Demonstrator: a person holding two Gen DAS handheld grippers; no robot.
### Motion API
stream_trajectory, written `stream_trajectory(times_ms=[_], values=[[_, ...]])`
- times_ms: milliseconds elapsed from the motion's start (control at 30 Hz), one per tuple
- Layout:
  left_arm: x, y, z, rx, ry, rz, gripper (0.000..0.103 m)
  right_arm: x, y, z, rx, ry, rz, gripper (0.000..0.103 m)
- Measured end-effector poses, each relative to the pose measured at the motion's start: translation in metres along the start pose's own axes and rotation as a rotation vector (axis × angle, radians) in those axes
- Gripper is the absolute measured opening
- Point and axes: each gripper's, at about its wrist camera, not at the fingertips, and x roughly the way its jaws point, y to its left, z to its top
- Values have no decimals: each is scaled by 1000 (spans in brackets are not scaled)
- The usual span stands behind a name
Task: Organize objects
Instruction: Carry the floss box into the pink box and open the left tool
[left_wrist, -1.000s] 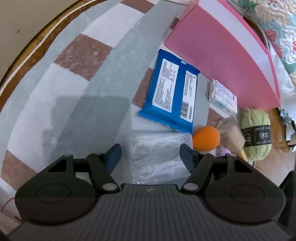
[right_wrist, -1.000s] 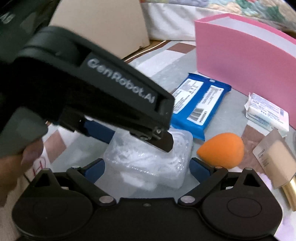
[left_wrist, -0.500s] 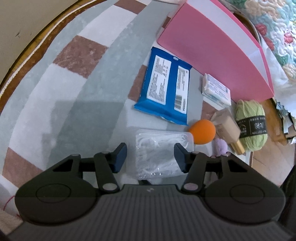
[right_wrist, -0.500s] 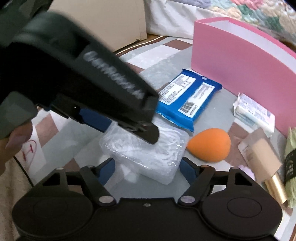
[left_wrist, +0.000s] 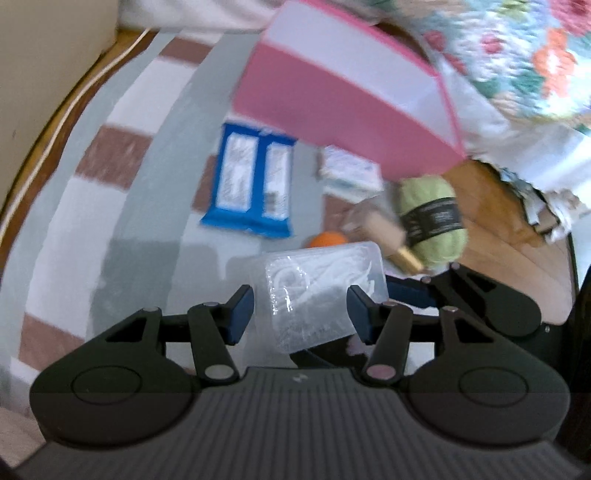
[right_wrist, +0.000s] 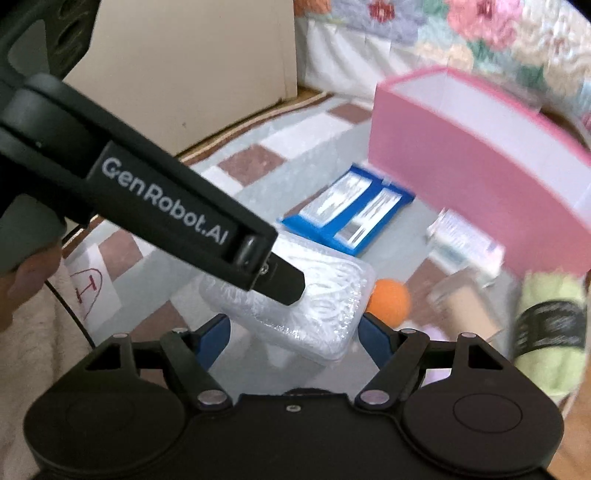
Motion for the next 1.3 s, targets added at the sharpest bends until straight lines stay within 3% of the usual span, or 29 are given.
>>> stream_trajectory(times_ms=[333,600,800,1000,1300], values=[[-63,-67,69,151,-127,-54,54,-80,-29,48,-70,-155,-130,80],[-68,-109,144,214,-169,-90,54,-123,-73,102,-111,-223,-218,80],[-21,-128,192,241,-155,-67,54,-113,-125,132,-58,-206,-230,80],[49,-123,229,221,-98,-65,54,-69,-181,144,50,-135,-183,79],[150,-105,275,149,-12,-99,54,15,-245,158,155,0,-216,72]])
